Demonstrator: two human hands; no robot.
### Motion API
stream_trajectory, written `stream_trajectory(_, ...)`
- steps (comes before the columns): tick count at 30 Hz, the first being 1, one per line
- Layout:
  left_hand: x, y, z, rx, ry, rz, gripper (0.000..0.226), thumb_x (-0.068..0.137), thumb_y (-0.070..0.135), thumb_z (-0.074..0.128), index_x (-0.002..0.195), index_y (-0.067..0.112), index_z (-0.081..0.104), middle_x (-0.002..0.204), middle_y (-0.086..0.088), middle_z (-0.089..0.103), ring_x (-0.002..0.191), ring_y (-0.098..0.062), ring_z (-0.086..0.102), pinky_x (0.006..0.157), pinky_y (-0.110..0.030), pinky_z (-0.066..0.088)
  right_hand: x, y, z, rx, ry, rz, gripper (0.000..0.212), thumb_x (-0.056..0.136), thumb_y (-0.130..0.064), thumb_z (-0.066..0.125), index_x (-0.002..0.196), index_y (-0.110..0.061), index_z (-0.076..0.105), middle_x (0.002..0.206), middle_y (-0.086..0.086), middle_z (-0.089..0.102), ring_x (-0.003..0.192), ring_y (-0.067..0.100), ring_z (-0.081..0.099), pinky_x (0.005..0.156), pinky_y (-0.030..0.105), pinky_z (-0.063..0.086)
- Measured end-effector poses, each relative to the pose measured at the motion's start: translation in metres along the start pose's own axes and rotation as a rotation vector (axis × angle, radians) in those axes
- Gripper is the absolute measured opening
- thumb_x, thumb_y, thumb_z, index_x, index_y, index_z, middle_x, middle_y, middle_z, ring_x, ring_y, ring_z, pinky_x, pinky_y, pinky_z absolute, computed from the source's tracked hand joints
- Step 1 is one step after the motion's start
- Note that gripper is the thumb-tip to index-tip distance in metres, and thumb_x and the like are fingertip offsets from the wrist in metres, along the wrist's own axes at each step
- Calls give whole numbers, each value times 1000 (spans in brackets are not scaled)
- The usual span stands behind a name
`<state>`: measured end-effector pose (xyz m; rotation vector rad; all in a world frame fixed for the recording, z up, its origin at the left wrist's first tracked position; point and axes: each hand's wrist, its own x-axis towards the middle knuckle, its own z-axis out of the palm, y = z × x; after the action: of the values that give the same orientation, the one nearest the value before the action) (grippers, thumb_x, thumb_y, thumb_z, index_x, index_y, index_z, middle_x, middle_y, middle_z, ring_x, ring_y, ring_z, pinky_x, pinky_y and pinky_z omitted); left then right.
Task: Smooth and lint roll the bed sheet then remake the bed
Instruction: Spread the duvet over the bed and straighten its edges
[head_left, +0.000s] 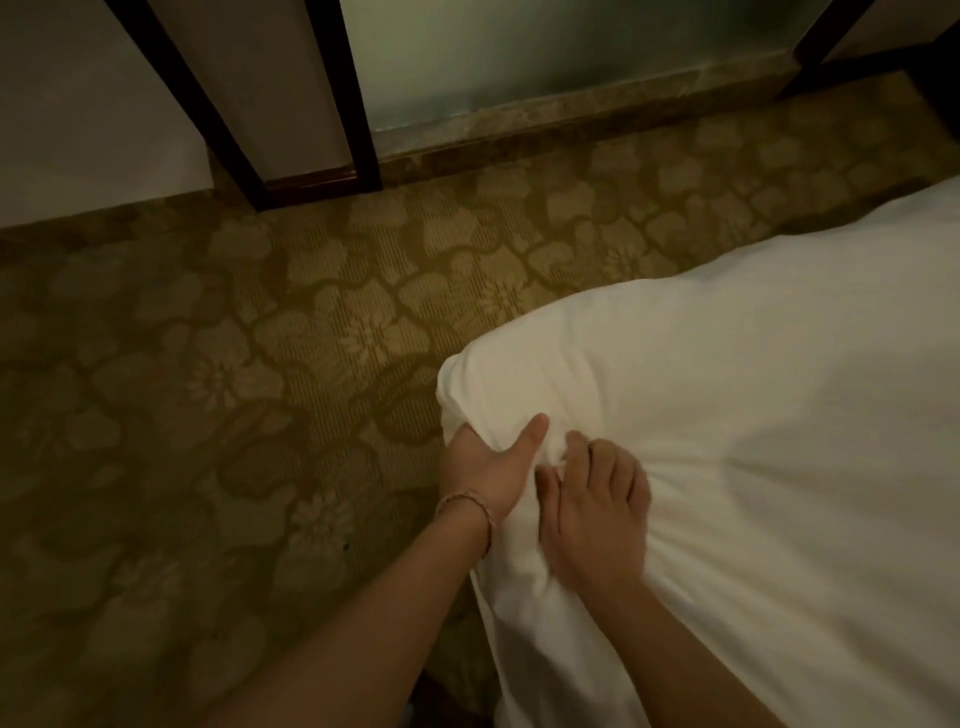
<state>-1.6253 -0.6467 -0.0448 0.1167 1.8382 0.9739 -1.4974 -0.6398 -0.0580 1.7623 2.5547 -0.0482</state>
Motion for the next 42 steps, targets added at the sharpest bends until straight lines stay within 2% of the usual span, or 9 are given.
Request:
stream_trajectory(7, -4, 5, 1, -87, 7, -37, 17, 88, 36, 75, 94, 20, 69, 93, 1, 72, 93, -22, 69, 83, -32, 56, 46, -12, -18, 51, -29, 78, 44, 96, -36, 36, 66, -14, 60, 59, 8, 61, 54, 27, 56, 57, 29, 32)
stream_trajectory(14, -49, 45, -43, -279, 4, 88, 21, 86, 23, 78, 106, 17, 75, 92, 3, 78, 88, -14, 74, 81, -36, 61, 36, -37, -73, 267, 262, 175, 53, 95, -37, 33, 49, -16, 50, 42, 1, 48, 36, 20, 39, 44, 21, 20)
stream_trajectory(18, -39, 55, -55, -273, 119, 265, 18, 86, 18, 78, 102, 21, 71, 89, 7, 76, 81, -1, 72, 69, -17, 57, 44, -60, -66, 291, 313, 144, 55, 97, -36, 35, 49, -16, 53, 41, 2, 48, 35, 20, 41, 45, 22, 23)
stream_trajectory(21, -10, 45, -43, -150, 220, 220, 33, 88, 31, 77, 117, 19, 66, 100, 11, 70, 90, -1, 68, 76, -17, 54, 55, -55, -42, 253, 136, 161, 59, 101, -43, 25, 60, -15, 58, 51, 3, 55, 44, 20, 45, 50, 26, 27)
stream_trajectory(26, -5, 11, -30, -164, 147, -238, 97, 77, 71, 68, 149, 14, 38, 143, -9, 51, 129, -32, 51, 110, -44, 41, 45, -30, -5, 255, 19, -29, 51, 102, -45, 20, 68, -21, 50, 64, 3, 59, 65, 24, 57, 67, 36, 42)
stream_trajectory(28, -9, 10, -34, -212, 64, -262, 88, 79, 66, 71, 144, 12, 46, 135, -7, 56, 119, -29, 55, 103, -43, 46, 40, -31, -4, 274, 21, -42, 42, 101, -44, 22, 73, -22, 43, 72, 1, 55, 75, 24, 53, 75, 39, 39)
stream_trajectory(33, -3, 53, -48, -358, 204, 43, 10, 88, 25, 77, 94, 22, 70, 106, -3, 74, 89, -14, 69, 83, -33, 58, 35, -24, -37, 374, 135, -62, 31, 99, -35, 32, 93, -18, 57, 99, -1, 56, 93, 22, 48, 89, 42, 38)
stream_trajectory(39, -2, 74, -54, -363, 155, 170, 10, 87, 21, 77, 94, 20, 71, 93, 3, 74, 92, -16, 72, 76, -32, 60, 44, -24, -70, 500, 300, -64, 36, 100, -29, 35, 90, -13, 65, 90, 2, 64, 84, 22, 54, 81, 39, 42)
stream_trajectory(42, 16, 32, -62, -155, 270, -13, 45, 90, 26, 75, 129, 7, 62, 121, -6, 67, 114, -21, 62, 85, -28, 49, 29, -36, -25, 298, 67, -136, 46, 100, -34, 31, 126, -11, 61, 133, 12, 59, 124, 30, 52, 105, 43, 38)
